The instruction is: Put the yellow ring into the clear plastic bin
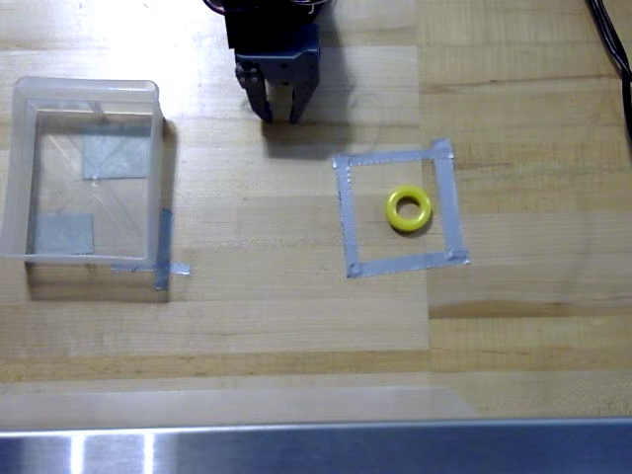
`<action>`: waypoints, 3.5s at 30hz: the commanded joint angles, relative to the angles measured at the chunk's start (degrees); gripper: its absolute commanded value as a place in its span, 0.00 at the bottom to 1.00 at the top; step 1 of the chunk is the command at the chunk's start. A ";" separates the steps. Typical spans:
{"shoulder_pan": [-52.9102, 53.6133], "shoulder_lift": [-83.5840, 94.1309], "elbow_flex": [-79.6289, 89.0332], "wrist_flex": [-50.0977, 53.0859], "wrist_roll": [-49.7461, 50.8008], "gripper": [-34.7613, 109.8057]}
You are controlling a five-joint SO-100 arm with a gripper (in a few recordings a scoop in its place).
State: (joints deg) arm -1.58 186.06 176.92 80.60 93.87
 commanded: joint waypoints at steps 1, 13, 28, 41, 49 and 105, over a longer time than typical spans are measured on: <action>-0.44 0.26 0.53 1.41 -7.56 0.30; -0.62 0.26 0.53 1.23 -7.56 0.29; -2.46 -5.54 -11.95 1.05 0.26 0.29; -19.07 -56.69 -50.45 -7.47 15.38 0.30; -21.97 -78.13 -65.92 -11.69 15.12 0.30; -23.91 -100.02 -68.29 -23.64 15.73 0.41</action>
State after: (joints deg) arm -25.93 84.02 108.37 56.78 108.98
